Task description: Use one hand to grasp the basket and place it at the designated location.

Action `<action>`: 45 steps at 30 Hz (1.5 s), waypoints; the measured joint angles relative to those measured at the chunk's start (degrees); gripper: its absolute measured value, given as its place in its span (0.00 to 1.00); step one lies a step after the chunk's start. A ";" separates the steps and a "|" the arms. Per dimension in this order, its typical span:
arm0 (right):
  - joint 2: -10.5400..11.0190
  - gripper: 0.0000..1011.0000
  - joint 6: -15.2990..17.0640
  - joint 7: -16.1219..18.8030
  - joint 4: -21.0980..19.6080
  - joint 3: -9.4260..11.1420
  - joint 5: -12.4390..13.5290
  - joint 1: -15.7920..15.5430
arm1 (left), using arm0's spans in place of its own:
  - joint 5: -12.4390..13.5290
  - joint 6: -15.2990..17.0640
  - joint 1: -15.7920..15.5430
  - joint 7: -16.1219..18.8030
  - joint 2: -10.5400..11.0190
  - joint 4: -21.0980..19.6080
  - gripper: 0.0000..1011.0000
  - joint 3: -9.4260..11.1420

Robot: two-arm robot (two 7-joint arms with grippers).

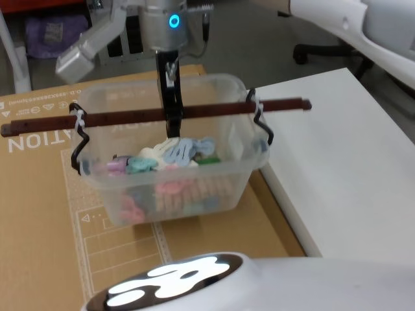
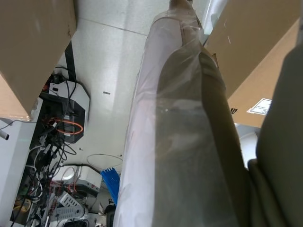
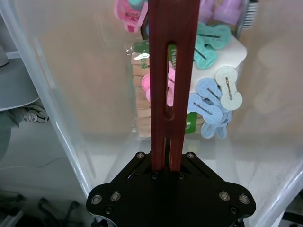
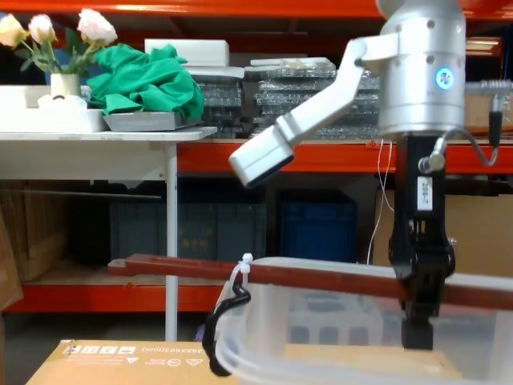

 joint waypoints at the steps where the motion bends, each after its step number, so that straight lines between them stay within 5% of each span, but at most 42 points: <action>1: 0.10 0.00 -0.10 0.13 -0.38 -0.31 0.31 -0.34 | 0.00 0.00 0.00 0.00 0.00 0.00 0.00 0.00; 25: 0.09 0.00 -1.19 -1.06 1.13 -3.44 2.57 -1.74 | 0.00 0.00 0.00 0.00 0.00 0.00 0.00 0.00; 45: -3.40 0.00 -5.70 -0.78 8.86 -6.43 5.69 -3.41 | 0.00 0.00 0.00 0.00 0.00 0.00 0.00 0.00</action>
